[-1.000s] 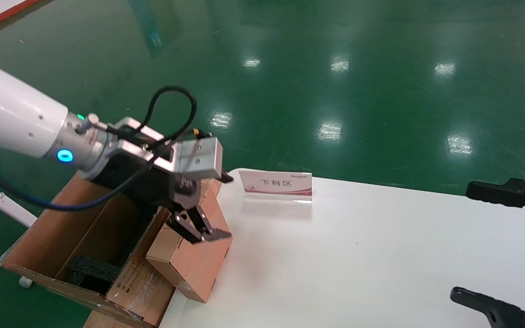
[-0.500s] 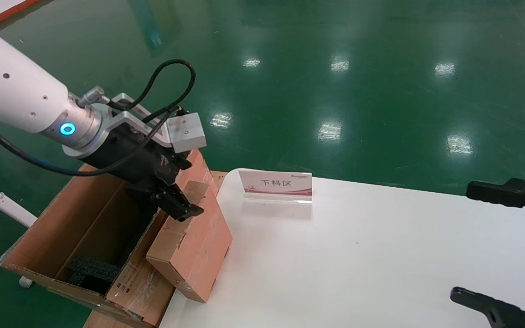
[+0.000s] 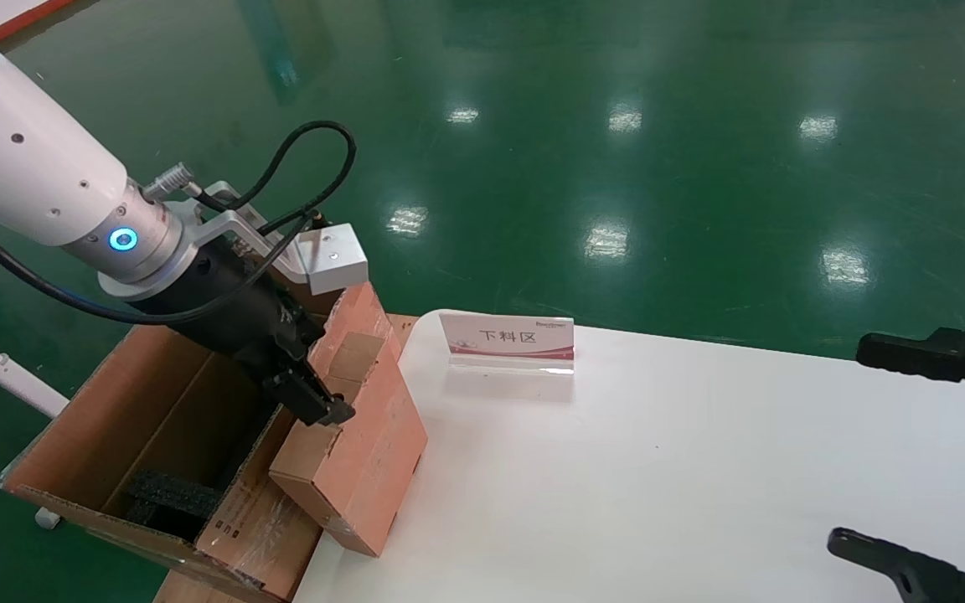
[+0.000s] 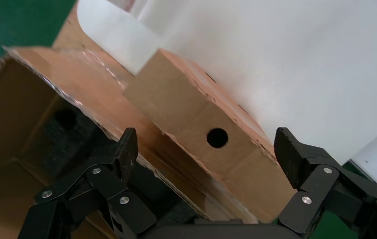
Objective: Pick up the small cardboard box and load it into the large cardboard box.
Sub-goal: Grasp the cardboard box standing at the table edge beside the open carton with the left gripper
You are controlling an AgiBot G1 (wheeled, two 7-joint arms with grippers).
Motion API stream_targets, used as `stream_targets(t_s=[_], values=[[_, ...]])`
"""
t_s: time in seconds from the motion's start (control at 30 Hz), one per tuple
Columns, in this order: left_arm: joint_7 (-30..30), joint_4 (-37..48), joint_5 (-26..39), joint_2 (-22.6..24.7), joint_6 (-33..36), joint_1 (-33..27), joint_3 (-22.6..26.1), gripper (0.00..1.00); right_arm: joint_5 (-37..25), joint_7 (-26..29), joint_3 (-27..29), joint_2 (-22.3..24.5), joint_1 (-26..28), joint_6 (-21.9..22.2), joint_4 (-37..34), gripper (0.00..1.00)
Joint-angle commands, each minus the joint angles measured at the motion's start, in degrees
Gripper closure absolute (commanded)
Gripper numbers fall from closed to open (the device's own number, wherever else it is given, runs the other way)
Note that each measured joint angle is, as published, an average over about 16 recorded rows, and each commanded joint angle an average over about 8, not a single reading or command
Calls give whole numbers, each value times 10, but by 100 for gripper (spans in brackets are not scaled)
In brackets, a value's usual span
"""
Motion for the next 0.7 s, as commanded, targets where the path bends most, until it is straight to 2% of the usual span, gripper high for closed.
stream_targets(t_s=[0.03, 0.33, 0.7], values=[[-13, 0, -5, 1, -1, -10, 20, 0, 0, 0, 0, 0, 0, 0, 0, 0], [-50, 0, -22, 10, -13, -23, 70, 0, 0, 0, 0, 0, 0, 0, 0, 0], [-71, -1, -23, 17, -27, -20, 102, 0, 1, 0, -1, 0, 0, 0, 0, 0]])
